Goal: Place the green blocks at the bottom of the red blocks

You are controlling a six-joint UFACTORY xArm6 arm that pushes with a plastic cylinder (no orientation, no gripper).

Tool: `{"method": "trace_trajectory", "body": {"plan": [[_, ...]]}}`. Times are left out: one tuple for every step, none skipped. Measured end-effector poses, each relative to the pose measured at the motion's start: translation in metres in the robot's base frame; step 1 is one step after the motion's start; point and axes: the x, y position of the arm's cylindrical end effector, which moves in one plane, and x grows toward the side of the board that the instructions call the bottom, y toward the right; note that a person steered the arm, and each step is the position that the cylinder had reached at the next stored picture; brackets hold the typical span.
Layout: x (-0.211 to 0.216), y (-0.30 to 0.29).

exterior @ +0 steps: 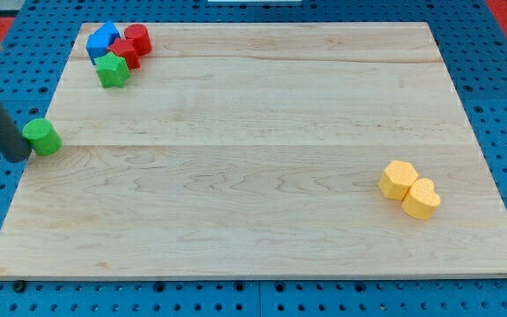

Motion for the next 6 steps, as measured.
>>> {"method": "trace_trajectory", "body": {"plan": [[-0.005,0.022],[-0.023,0.034],[-0.062,0.046],[-0.097,0.066],[-0.109,0.091],[-0.072,0.154]]}}
